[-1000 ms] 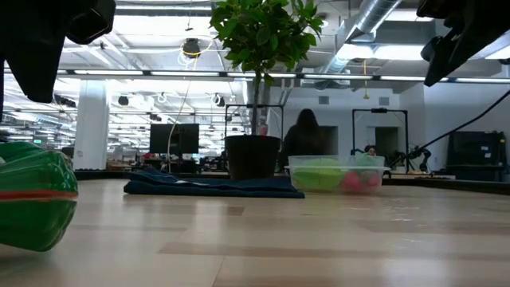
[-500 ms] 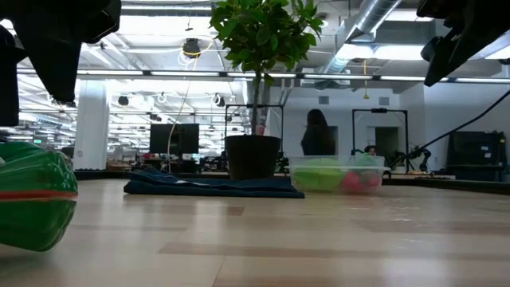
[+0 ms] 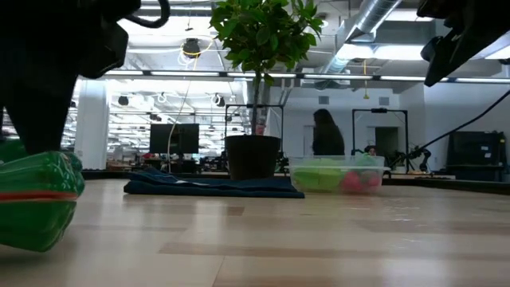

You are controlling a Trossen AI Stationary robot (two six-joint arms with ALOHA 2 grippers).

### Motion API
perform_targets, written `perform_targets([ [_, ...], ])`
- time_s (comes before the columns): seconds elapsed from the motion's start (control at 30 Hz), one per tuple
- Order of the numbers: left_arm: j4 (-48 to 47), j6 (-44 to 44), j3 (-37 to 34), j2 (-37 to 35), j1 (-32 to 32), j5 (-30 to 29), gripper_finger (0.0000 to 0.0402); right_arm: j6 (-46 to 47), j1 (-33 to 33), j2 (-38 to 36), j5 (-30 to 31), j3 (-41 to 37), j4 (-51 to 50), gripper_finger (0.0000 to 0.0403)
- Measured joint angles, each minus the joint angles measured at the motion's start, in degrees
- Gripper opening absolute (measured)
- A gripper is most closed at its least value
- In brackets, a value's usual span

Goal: Pick and placing Produce into tupperware
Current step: Put the green bell pepper into the transparent container

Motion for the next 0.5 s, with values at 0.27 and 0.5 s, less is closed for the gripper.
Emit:
perform_targets([
  [0.27, -0.5, 0.6, 0.0, 0.4, 0.0, -3.0, 0.0275, 0.0, 0.0, 0.0, 0.0, 0.0, 0.2, 0.0315],
  [0.5, -0.5, 4.4, 0.0, 0.4, 0.2, -3.8, 0.0275, 0.0, 0.0, 0.0, 0.0, 0.0, 0.2, 0.0315],
])
